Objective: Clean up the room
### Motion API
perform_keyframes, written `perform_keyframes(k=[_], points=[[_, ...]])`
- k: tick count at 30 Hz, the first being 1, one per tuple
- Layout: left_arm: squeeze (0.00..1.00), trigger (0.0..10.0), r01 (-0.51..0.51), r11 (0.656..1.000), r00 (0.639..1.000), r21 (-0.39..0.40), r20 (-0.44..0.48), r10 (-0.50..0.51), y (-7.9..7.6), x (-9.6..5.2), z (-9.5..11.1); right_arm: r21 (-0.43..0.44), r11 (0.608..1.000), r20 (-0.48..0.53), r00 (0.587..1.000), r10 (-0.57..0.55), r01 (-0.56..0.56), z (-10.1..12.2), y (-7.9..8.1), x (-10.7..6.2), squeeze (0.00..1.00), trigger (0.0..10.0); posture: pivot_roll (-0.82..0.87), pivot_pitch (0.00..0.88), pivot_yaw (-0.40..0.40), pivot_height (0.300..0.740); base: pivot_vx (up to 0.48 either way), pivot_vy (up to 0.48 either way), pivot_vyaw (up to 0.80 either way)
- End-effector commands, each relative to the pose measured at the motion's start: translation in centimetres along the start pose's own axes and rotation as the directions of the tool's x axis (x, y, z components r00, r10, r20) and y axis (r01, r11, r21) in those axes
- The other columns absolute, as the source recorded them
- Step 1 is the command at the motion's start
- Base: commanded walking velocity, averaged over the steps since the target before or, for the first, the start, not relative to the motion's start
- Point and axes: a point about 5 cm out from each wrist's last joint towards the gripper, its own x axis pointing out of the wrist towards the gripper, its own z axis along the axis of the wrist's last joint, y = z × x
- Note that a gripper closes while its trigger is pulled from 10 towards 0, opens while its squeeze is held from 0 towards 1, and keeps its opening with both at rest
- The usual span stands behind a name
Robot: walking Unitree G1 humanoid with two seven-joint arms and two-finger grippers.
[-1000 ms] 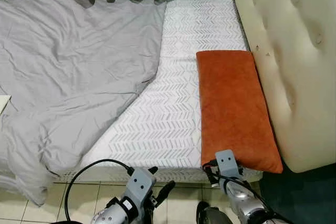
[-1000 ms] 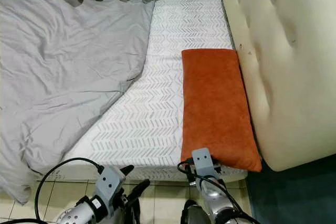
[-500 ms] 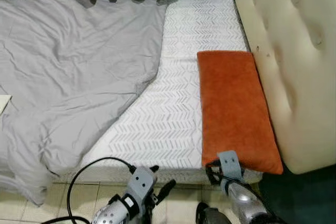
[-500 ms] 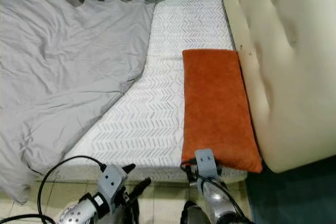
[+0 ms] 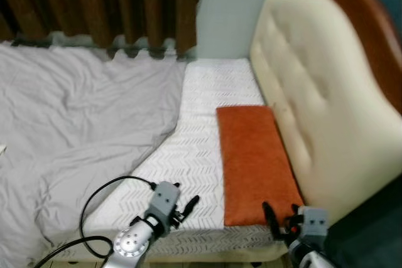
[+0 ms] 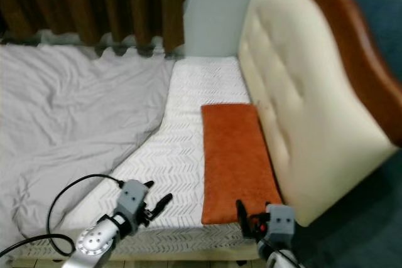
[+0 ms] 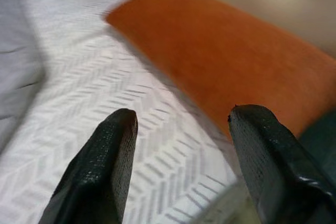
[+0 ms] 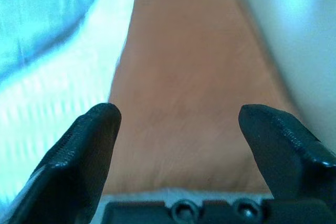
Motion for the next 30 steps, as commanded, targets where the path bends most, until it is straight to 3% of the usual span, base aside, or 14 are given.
perform_keyframes(k=[1, 2, 3, 4, 5, 6, 8, 12, 19, 22, 25, 30], points=[[0.00, 10.0, -0.090, 0.992, 0.995, -0.083, 0.034, 0.093, 1.4, -0.4, 0.7, 0.037, 0.999, 0.054, 0.998, -0.020, 0.018, 1.3, -0.5, -0.1, 0.00, 10.0, -0.03, 0.000, -0.068, 0.728, 0.000, 0.000, 0.00], [0.00, 10.0, -0.166, 0.977, 0.975, -0.135, 0.129, 0.183, 2.5, -1.1, 2.5, -0.004, 0.998, 0.190, 0.980, -0.061, 0.063, 3.9, -1.3, -0.2, 0.00, 10.0, -0.02, 0.000, -0.063, 0.728, 0.000, 0.000, 0.00], [0.00, 10.0, -0.187, 0.970, 0.964, -0.154, 0.161, 0.212, 2.8, -1.4, 3.2, -0.020, 0.996, 0.242, 0.967, -0.075, 0.082, 4.8, -1.6, -0.3, 0.00, 10.0, -0.02, 0.000, -0.057, 0.728, 0.000, 0.000, 0.00], [0.00, 10.0, -0.187, 0.970, 0.964, -0.154, 0.161, 0.212, 2.8, -1.4, 3.2, -0.020, 0.996, 0.242, 0.967, -0.075, 0.082, 4.8, -1.6, -0.3, 0.00, 10.0, -0.02, 0.000, -0.057, 0.728, 0.000, 0.000, 0.00], [0.00, 10.0, -0.213, 0.940, 0.943, -0.268, 0.195, 0.269, 3.1, -1.0, 4.0, -0.040, 0.989, 0.261, 0.957, -0.126, 0.141, 5.0, -2.5, -0.5, 0.00, 10.0, -0.01, 0.000, -0.050, 0.728, 0.000, 0.000, 0.00], [0.00, 10.0, -0.213, 0.940, 0.943, -0.268, 0.195, 0.269, 3.1, -1.0, 4.0, -0.040, 0.989, 0.261, 0.957, -0.126, 0.141, 5.0, -2.5, -0.5, 0.00, 10.0, -0.01, 0.000, -0.050, 0.728, 0.000, 0.000, 0.00], [0.00, 10.0, -0.208, 0.951, 0.954, -0.229, 0.169, 0.249, 3.0, 0.3, 4.0, -0.041, 0.986, 0.162, 0.975, -0.151, 0.160, 3.3, -2.7, 0.2, 0.00, 10.0, -0.01, 0.000, -0.035, 0.728, 0.000, 0.000, 0.00], [0.00, 10.0, -0.172, 0.972, 0.965, -0.158, 0.172, 0.199, 2.7, 0.8, 4.7, -0.055, 0.992, 0.111, 0.988, -0.108, 0.115, 3.1, -1.6, 1.2, 0.00, 10.0, -0.02, 0.000, -0.026, 0.728, 0.000, 0.000, 0.00], [0.00, 10.0, -0.171, 0.981, 0.966, -0.096, 0.178, 0.186, 2.4, 0.8, 5.2, -0.046, 0.995, 0.122, 0.989, -0.085, 0.091, 3.5, -0.7, 2.2, 0.00, 10.0, -0.02, 0.000, -0.014, 0.728, 0.000, 0.133, 0.00], [0.00, 10.0, -0.250, 0.966, 0.956, -0.061, 0.142, 0.256, 2.8, 0.4, 4.3, -0.046, 0.997, 0.109, 0.992, -0.063, 0.068, 3.7, -0.4, 2.8, 0.00, 10.0, 0.00, 0.000, -0.026, 0.728, 0.000, 0.475, 0.00], [0.00, 10.0, -0.298, 0.954, 0.948, -0.021, 0.109, 0.299, 3.2, 0.2, 3.4, -0.035, 0.997, 0.077, 0.995, -0.061, 0.063, 3.2, -0.6, 2.6, 0.00, 10.0, 0.01, 0.000, -0.032, 0.728, 0.000, 0.464, 0.00], [0.00, 10.0, -0.296, 0.955, 0.949, 0.005, 0.116, 0.294, 3.0, -0.3, 3.4, -0.048, 0.998, 0.052, 0.998, -0.041, 0.043, 2.5, -0.4, 2.2, 0.00, 10.0, 0.02, 0.000, -0.037, 0.728, 0.000, 0.456, 0.00]])
